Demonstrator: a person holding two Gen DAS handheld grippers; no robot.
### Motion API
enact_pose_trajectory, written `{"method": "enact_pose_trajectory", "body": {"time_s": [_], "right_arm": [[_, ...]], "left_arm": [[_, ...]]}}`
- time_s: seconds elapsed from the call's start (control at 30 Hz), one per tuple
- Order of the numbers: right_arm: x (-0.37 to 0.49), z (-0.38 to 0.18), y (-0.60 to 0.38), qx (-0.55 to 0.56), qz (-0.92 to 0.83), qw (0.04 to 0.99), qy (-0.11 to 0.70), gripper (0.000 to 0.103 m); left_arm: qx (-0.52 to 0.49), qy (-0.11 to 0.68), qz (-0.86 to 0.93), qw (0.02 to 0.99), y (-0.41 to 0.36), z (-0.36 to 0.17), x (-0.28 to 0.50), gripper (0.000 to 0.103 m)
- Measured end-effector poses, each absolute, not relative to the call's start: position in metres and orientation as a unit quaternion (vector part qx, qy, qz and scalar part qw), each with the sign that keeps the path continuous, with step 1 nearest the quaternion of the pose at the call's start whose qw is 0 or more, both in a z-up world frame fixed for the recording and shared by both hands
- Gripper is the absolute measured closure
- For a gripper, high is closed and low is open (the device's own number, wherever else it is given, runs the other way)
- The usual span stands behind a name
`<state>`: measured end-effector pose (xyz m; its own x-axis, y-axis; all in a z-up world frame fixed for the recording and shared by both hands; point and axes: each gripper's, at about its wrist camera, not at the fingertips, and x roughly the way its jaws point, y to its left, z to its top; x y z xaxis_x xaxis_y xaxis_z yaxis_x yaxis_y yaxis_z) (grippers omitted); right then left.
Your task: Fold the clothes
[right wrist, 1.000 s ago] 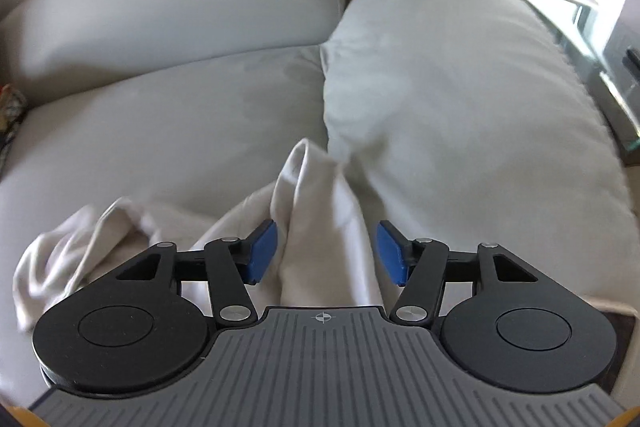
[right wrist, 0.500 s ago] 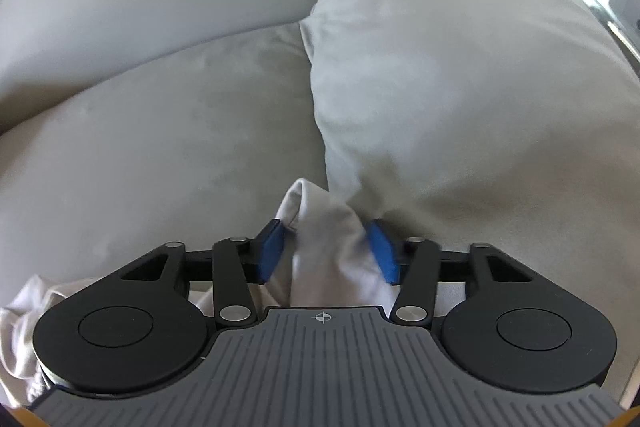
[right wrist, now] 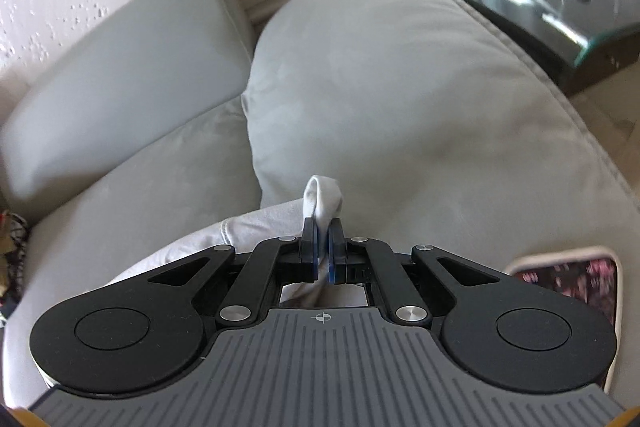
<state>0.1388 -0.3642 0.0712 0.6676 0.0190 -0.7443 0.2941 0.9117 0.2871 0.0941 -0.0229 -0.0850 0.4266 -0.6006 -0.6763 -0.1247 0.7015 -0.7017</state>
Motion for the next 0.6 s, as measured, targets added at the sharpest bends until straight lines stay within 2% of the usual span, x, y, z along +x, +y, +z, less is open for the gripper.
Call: {"method": "enact_pose_trajectory", "body": {"time_s": [0.1, 0.17, 0.27, 0.33, 0.4, 0.47, 0.53, 0.6], "right_arm": [[0.137, 0.066, -0.372, 0.214, -0.064, 0.888, 0.401, 0.099], [0.147, 0.059, -0.375, 0.224, -0.058, 0.887, 0.400, 0.099], [0.159, 0.050, -0.379, 0.231, -0.051, 0.885, 0.400, 0.099], [0.162, 0.046, -0.380, 0.232, -0.048, 0.885, 0.401, 0.099], [0.161, 0.043, -0.382, 0.234, -0.048, 0.884, 0.402, 0.099], [0.160, 0.043, -0.385, 0.242, -0.049, 0.881, 0.403, 0.099], [0.156, 0.044, -0.388, 0.249, -0.050, 0.879, 0.403, 0.099], [0.154, 0.047, -0.390, 0.260, -0.051, 0.877, 0.401, 0.099]], "left_arm": [[-0.393, 0.515, -0.161, 0.744, -0.021, -0.102, 0.105, 0.066], [-0.408, 0.516, -0.167, 0.734, -0.023, -0.109, 0.111, 0.057], [-0.409, 0.521, -0.177, 0.728, -0.030, -0.112, 0.118, 0.054], [-0.406, 0.518, -0.182, 0.731, -0.036, -0.108, 0.120, 0.044], [-0.396, 0.516, -0.189, 0.736, -0.043, -0.103, 0.122, 0.042], [-0.377, 0.521, -0.189, 0.742, -0.050, -0.097, 0.124, 0.060], [-0.363, 0.524, -0.178, 0.750, -0.046, -0.088, 0.121, 0.103], [-0.365, 0.514, -0.172, 0.757, -0.036, -0.078, 0.114, 0.103]]}}
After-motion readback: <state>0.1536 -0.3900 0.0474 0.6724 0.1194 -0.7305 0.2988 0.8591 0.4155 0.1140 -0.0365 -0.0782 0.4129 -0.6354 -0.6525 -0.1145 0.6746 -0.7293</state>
